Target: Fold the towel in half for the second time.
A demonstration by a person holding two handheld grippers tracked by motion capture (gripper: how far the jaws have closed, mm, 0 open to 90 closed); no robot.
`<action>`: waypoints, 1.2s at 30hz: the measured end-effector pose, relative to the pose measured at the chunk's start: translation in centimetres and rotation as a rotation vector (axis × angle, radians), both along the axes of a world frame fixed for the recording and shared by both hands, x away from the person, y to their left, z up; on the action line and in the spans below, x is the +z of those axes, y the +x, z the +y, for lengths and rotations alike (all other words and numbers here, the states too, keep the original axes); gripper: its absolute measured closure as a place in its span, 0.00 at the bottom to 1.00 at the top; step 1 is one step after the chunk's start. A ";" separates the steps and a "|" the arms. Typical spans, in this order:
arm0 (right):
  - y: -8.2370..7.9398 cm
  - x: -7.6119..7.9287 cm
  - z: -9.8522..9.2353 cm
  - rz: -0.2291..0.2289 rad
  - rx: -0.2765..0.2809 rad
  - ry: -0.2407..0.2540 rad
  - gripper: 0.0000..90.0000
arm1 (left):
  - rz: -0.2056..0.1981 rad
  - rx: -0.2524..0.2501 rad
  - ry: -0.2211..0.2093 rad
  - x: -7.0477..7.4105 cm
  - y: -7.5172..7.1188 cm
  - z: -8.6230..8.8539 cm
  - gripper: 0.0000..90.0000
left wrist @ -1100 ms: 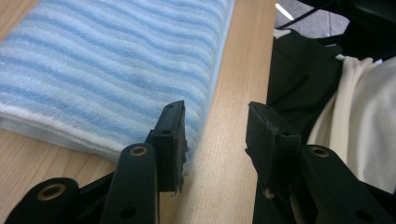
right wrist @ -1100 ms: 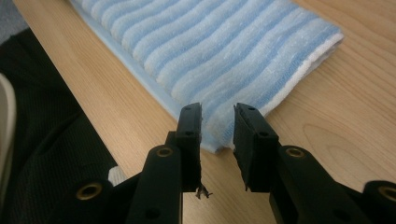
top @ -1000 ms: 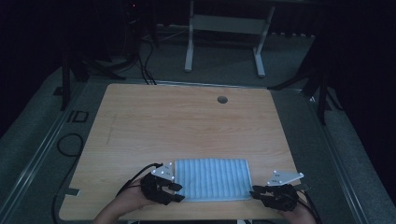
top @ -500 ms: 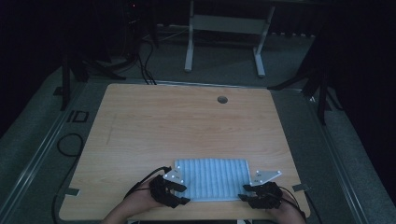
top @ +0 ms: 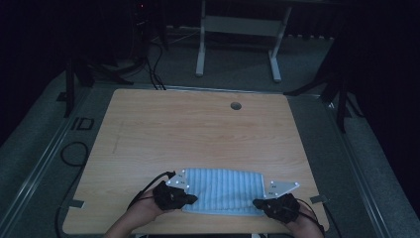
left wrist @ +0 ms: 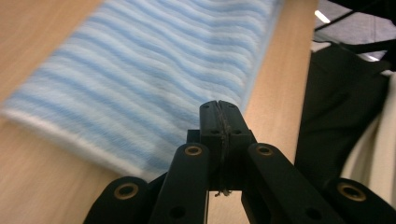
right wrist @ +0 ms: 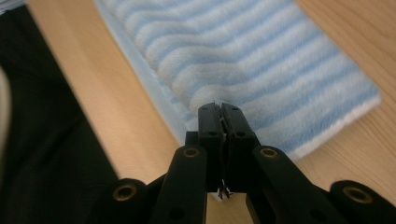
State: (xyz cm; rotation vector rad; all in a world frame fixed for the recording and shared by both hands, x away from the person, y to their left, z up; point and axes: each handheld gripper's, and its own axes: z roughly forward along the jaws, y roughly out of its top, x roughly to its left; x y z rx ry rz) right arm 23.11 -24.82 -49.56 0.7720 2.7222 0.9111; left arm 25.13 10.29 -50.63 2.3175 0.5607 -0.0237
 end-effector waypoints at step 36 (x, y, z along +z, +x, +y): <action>8.0 -3.4 4.2 0.032 -0.071 -0.074 0.77 | 0.031 0.175 0.071 -3.4 4.8 1.3 0.73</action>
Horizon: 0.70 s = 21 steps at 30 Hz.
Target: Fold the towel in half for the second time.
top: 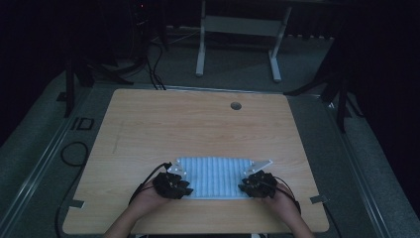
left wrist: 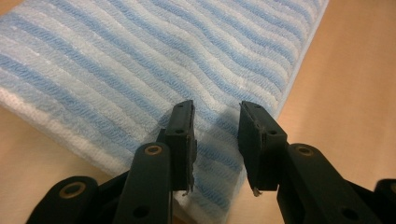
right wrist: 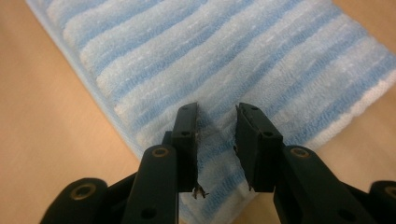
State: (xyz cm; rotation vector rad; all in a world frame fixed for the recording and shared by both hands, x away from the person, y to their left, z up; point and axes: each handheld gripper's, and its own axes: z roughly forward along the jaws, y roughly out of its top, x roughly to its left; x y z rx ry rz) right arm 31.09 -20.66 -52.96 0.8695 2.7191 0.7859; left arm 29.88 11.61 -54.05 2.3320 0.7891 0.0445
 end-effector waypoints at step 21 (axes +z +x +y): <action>9.4 -0.4 5.1 -0.022 -0.064 0.043 0.74 | -0.005 0.132 0.061 0.4 9.0 3.9 0.73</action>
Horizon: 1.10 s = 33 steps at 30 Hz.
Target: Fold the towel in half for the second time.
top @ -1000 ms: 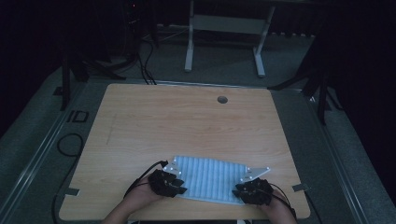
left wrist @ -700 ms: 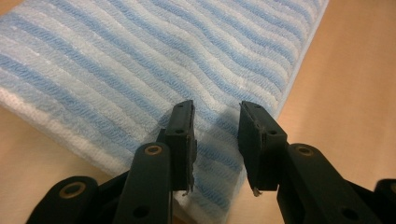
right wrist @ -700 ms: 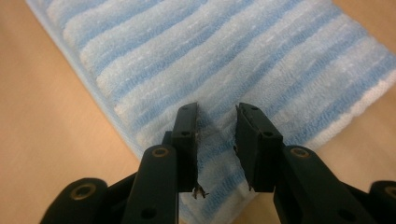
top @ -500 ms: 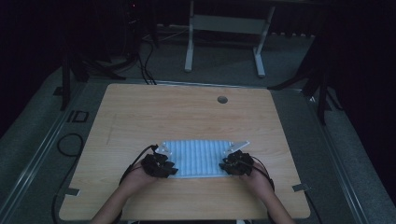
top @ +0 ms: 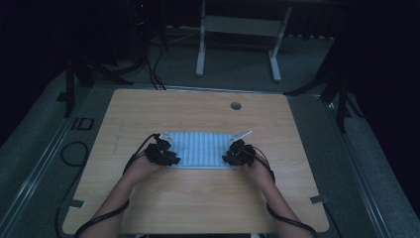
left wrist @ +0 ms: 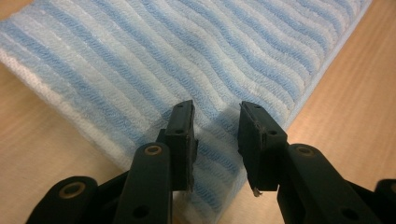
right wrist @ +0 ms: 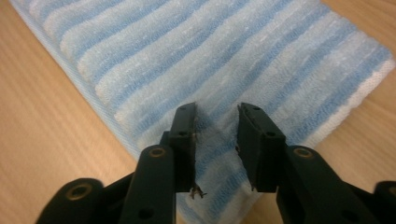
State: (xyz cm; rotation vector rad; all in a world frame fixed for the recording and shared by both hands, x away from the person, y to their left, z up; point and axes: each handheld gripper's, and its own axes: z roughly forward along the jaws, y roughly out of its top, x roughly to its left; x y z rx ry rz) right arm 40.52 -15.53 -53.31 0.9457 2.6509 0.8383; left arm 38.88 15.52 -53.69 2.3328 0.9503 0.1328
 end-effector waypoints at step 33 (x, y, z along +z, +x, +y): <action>-3.8 0.3 -6.1 -0.071 -0.042 0.219 0.14 | -0.137 0.158 -0.178 -0.3 -7.5 5.1 0.02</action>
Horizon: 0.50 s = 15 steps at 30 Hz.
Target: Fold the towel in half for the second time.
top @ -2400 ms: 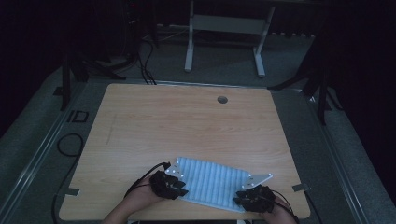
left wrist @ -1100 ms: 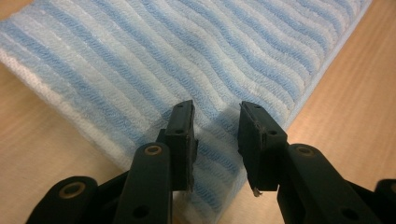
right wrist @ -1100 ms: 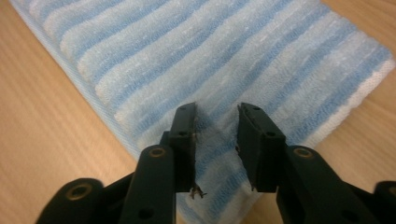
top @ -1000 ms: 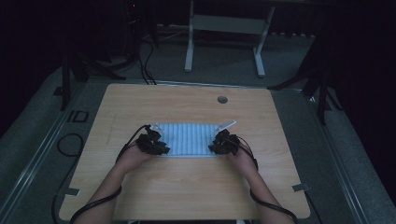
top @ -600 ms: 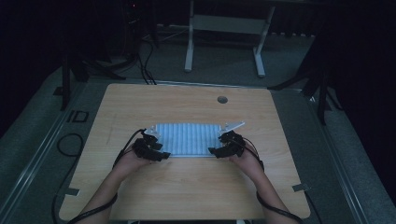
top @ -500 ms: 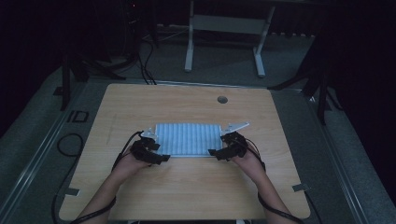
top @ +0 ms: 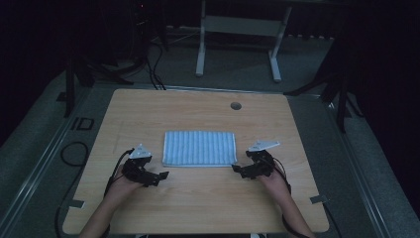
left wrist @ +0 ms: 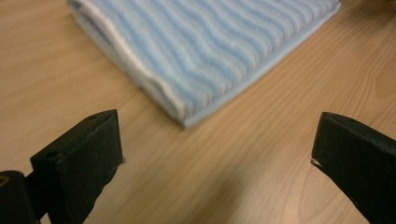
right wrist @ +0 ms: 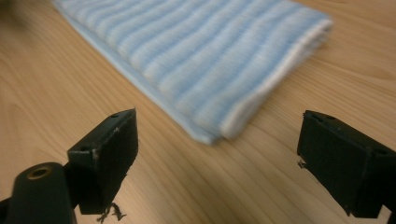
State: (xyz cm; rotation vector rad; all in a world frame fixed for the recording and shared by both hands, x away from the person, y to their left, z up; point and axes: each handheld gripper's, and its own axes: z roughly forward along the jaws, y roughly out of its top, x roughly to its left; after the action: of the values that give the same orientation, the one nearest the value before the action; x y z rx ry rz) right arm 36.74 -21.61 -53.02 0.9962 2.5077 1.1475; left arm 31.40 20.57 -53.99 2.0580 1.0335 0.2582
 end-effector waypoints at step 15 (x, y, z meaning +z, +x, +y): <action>-2.9 -1.4 -4.9 -0.079 -0.117 -0.017 0.14 | -0.003 0.029 0.022 -1.8 -3.2 2.0 0.02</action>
State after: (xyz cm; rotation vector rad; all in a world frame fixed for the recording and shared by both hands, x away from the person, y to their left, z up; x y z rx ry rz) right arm 33.80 -26.53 -54.43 1.0567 2.3607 1.1064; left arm 28.15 22.61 -55.78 2.0629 1.0631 0.2884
